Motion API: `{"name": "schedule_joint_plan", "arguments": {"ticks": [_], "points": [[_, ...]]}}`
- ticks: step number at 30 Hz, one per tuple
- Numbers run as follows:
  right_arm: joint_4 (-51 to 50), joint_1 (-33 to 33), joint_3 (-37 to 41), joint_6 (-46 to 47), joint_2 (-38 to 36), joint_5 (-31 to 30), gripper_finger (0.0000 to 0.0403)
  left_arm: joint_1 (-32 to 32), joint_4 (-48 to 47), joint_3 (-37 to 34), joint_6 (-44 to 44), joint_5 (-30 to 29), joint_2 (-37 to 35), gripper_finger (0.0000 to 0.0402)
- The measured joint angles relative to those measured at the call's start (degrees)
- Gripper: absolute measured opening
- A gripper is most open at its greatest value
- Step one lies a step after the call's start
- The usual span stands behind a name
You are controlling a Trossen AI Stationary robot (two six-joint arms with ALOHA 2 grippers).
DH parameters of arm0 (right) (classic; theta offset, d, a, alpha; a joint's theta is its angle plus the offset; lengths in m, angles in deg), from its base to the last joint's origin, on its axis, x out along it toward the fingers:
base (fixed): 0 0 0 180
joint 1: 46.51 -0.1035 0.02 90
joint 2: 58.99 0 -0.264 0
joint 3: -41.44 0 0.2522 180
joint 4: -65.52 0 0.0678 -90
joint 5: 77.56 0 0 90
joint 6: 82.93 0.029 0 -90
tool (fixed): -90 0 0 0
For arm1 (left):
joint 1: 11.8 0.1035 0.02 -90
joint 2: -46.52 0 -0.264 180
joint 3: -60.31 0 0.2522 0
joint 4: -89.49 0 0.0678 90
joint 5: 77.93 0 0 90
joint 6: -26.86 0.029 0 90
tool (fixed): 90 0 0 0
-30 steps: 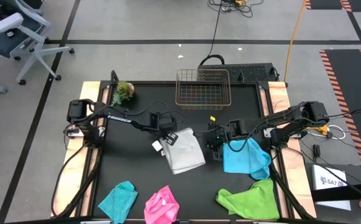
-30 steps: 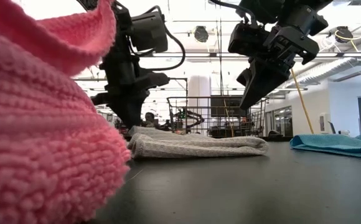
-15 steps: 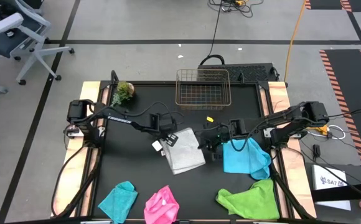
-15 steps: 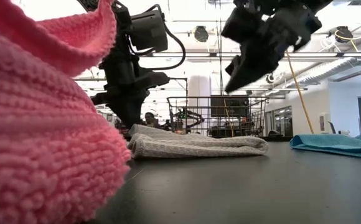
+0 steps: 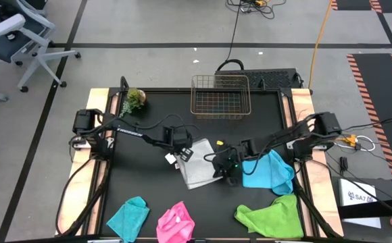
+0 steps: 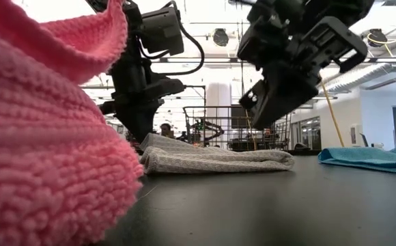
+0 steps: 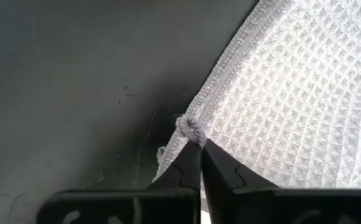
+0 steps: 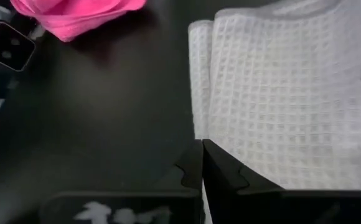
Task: Fold microfiber towels
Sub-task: Fold the gray towel
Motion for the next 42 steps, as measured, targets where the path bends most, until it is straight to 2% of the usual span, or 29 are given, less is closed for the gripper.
{"name": "schedule_joint_plan", "arguments": {"ticks": [3,9,14,20,30,34,37,42], "points": [[0.1,1.0,0.0,0.1,2.0,2.9,0.0,0.0,-0.2,0.0,0.1,0.0,0.0,0.0006],[-5.8,2.9,0.0,-0.1,2.6,2.0,0.0,-0.6,-0.5,0.0,0.2,0.0,0.0,0.0004],[-12.5,2.4,0.0,-0.6,2.4,-2.4,0.0,-1.3,-1.8,0.0,0.2,0.0,0.0,0.0005],[-14.3,2.5,1.9,-5.1,1.3,-8.1,0.0,-2.2,-1.8,0.0,-1.3,-0.2,0.0,0.0008],[-22.2,11.3,3.4,-13.7,-6.6,-19.6,0.0,-4.3,-1.0,0.0,-4.4,-0.2,0.0,0.0007],[-20.9,13.9,3.2,-12.8,-11.5,-17.2,0.0,-4.7,1.0,0.0,-4.8,-0.6,0.0,0.0007],[-20.8,14.0,3.2,-11.1,-13.8,-14.2,0.0,-4.7,4.0,0.0,-5.6,-0.6,0.0,0.0025],[-20.7,13.2,3.2,-10.2,-15.6,-13.7,0.0,-4.8,8.3,0.0,-5.0,-0.4,0.0,0.0056]]}}
